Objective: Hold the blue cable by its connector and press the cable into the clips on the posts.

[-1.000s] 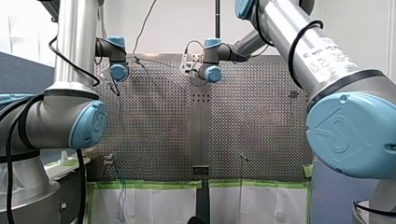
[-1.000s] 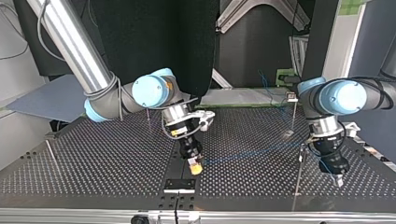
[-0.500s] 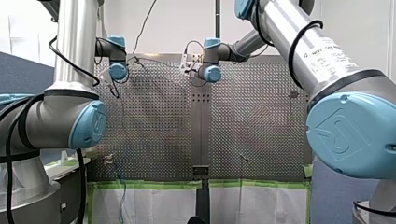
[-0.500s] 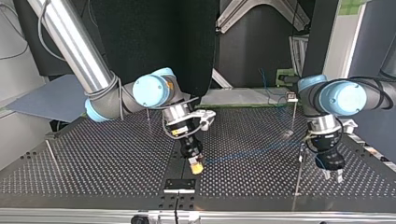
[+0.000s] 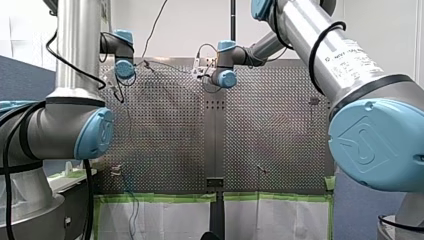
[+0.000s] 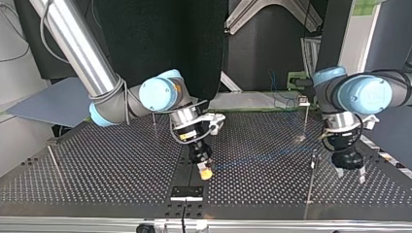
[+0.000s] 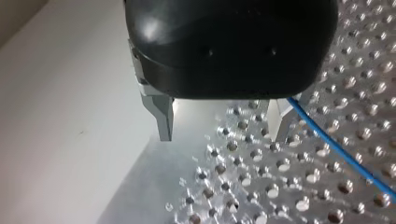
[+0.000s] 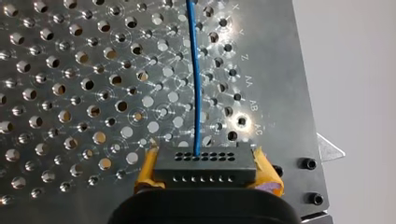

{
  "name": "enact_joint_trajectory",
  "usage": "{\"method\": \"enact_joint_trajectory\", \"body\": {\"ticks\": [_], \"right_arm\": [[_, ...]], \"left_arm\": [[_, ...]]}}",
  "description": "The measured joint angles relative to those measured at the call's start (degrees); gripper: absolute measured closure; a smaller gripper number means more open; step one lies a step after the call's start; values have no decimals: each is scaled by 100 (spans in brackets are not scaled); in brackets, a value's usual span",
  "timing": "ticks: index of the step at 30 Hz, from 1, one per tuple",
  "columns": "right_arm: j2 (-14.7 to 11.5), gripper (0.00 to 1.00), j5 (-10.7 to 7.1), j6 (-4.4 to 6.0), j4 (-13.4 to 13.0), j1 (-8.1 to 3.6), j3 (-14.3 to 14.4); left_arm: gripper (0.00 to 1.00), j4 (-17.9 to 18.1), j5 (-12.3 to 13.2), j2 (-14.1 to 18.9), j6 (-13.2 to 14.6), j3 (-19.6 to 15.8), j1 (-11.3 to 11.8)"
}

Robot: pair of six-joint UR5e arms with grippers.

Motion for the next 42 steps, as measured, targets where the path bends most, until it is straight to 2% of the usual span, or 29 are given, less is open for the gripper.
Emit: {"method": "enact_joint_trajectory", "body": {"ticks": [9, 15, 29, 35, 42], "right_arm": [[1, 100, 0, -12, 43, 26, 2], [0, 100, 0, -18, 57, 45, 1], [0, 100, 6, -33, 114, 63, 2], [1, 100, 23, -37, 159, 71, 2], [2, 100, 32, -75, 252, 97, 2]], "left_arm": [[1, -474, 429, 224, 338, -399, -4], [1, -740, 634, 465, 293, -643, -4], [1, -1395, 712, 1120, 306, -717, -65], [1, -1687, 744, 1408, 438, -718, -188], [1, -2066, 937, 1700, 519, -714, -368]]}}
